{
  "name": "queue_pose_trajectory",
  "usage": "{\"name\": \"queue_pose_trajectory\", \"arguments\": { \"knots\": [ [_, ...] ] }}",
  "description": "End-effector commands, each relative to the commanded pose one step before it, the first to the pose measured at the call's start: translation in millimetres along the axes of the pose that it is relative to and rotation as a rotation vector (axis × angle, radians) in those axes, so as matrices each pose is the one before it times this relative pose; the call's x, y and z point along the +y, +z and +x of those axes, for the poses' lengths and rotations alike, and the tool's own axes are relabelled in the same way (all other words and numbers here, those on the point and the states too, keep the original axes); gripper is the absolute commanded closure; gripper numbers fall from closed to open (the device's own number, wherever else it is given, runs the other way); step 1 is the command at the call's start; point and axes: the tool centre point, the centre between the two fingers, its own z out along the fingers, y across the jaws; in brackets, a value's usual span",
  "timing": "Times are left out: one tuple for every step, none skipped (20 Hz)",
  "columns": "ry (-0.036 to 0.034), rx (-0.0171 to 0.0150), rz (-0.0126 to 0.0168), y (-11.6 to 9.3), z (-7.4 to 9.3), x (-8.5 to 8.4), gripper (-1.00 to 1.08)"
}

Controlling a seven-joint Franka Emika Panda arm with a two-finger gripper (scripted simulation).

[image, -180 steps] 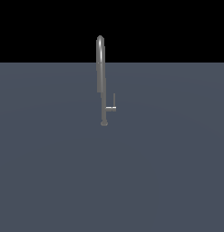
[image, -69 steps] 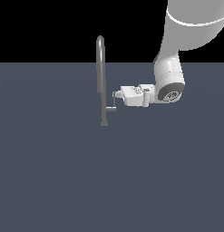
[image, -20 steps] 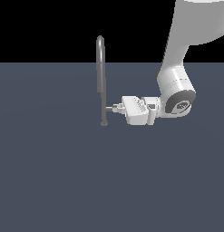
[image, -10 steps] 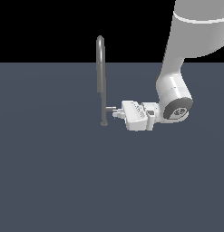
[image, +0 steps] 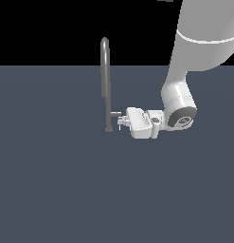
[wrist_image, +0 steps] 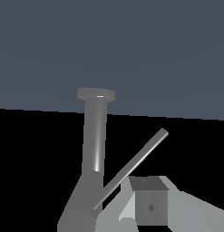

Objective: Turn on the faucet by rotating a designated handle.

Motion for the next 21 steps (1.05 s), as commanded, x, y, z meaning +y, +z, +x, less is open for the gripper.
{"name": "queue_pose_trajectory", "arguments": {
  "knots": [
    [0.04714,0.00890,0.01235,-0.22,32.43,10.26,1.08],
    [-0.04983,-0.00883,-0.01193,0.00,-32.71,-10.42,1.08],
    [0.00300,0.00051,0.00071,-0.01,3.01,-1.06,1.08],
    [0.00304,0.00052,0.00072,-0.02,3.02,-1.06,1.08],
    [0.00296,0.00051,0.00070,-0.02,2.96,-1.05,1.08],
    [0.00296,0.00051,0.00070,-0.02,2.95,-1.04,1.08],
    [0.00293,0.00050,0.00069,-0.02,2.92,-1.03,1.08],
    [0.00289,0.00050,0.00068,-0.02,2.88,-1.02,1.08],
    [0.00289,0.00050,0.00068,-0.02,2.87,-1.01,1.08],
    [0.00285,0.00049,0.00067,-0.02,2.84,-1.00,1.08],
    [0.00281,0.00049,0.00066,-0.02,2.80,-0.99,1.08],
    [0.00277,0.00048,0.00065,-0.02,2.77,-0.98,1.08],
    [0.00277,0.00048,0.00065,-0.02,2.76,-0.97,1.08],
    [0.00269,0.00047,0.00063,-0.02,2.69,-0.96,1.08],
    [0.00269,0.00047,0.00063,-0.02,2.68,-0.95,1.08],
    [0.00269,0.00047,0.00063,-0.03,2.67,-0.94,1.08],
    [0.00261,0.00045,0.00061,-0.02,2.61,-0.93,1.08],
    [0.00261,0.00046,0.00061,-0.03,2.59,-0.92,1.08],
    [0.00252,0.00044,0.00059,-0.02,2.53,-0.91,1.08],
    [0.00252,0.00045,0.00058,-0.03,2.52,-0.90,1.08],
    [0.00000,0.00000,0.00000,0.00,0.00,0.00,1.08]
  ]
}}
